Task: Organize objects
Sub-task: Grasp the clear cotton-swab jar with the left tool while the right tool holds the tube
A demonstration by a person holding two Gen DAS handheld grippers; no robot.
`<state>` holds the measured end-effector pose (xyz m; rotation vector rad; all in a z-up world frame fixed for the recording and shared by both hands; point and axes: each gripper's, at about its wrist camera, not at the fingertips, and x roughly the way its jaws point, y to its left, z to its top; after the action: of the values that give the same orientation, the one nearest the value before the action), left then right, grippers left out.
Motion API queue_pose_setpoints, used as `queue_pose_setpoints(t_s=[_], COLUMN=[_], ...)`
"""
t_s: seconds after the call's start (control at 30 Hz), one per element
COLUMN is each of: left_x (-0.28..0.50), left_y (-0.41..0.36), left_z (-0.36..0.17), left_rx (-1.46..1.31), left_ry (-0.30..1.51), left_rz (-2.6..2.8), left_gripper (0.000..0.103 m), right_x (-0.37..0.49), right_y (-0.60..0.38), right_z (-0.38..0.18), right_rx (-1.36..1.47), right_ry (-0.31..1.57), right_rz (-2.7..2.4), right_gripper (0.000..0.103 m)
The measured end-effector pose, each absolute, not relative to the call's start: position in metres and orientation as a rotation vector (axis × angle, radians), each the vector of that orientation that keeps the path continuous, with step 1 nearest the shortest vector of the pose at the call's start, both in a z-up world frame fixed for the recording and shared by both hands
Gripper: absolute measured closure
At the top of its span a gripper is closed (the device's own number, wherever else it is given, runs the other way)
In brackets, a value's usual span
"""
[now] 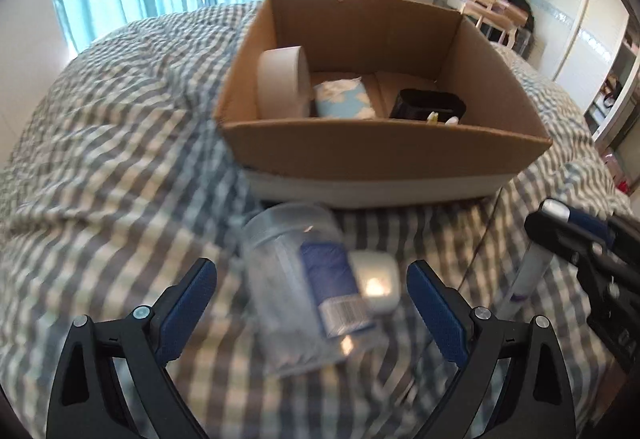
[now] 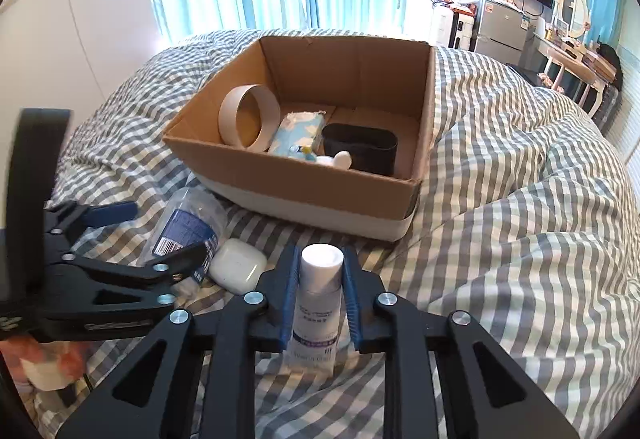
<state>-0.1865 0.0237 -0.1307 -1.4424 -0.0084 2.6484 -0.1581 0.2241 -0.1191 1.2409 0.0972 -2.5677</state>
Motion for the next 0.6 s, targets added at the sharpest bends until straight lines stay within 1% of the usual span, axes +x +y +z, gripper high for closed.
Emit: queue_pose_setpoints(t_s=[0.03,0.07,0.1,0.17,0.2,0.23,0.27,0.43,0.6], left_x=[-0.189,-0.191,-0.193,-0.195,-0.196,-0.197,-0.198,-0.204,-0.197], left_y=[0.026,0.028,0.030,0.032,0.032,0.030,0.027,0.018,0.017], left_z=[-0.134,-0.137,-0.140,-0.146,-0.149,-0.151,-0.154,-0.169,-0.168], left_rx=[-1.441,-1.448,-1.460,-1.470,-1.478,-1.490,-1.511,-1.595,-1.583], left_ry=[-0.011,-0.005,0.010,0.072,0.086,0.078,0.059,-0.032,-0.028], left_rz=[2.644,2.639,2.642,2.672,2.674,2.668,2.655,2.576,2.575], left_gripper=[0.007,0.014,0.017,0.028,0.030,0.036,0.038,0.038,0.039], right_x=[-0.159,-0.161,-0.162,-0.163,-0.164,-0.166,-0.166,-0.164,-0.160], right_y=[0.226,0.227,0.227,0.230,0.231,0.231,0.231,0.229,0.228], right_z=[-0.122,-0.124,-0.128,-0.128,-0.129,-0.129,-0.130,-0.132,-0.132], right_rx=[1.244,1.250,1.253,1.250,1.249,1.248,1.249,1.251,1.243], right_ry=[0.085,0.078,0.071,0.043,0.027,0.017,0.013,0.015,0.002], right_rz=[-2.559,-2.554,-2.550,-2.545,-2.542,-2.539,-2.536,-2.529,-2.547], right_gripper=[0.083,0.083,0.083,0.083,0.083,0.082,0.082,0.082,0.082])
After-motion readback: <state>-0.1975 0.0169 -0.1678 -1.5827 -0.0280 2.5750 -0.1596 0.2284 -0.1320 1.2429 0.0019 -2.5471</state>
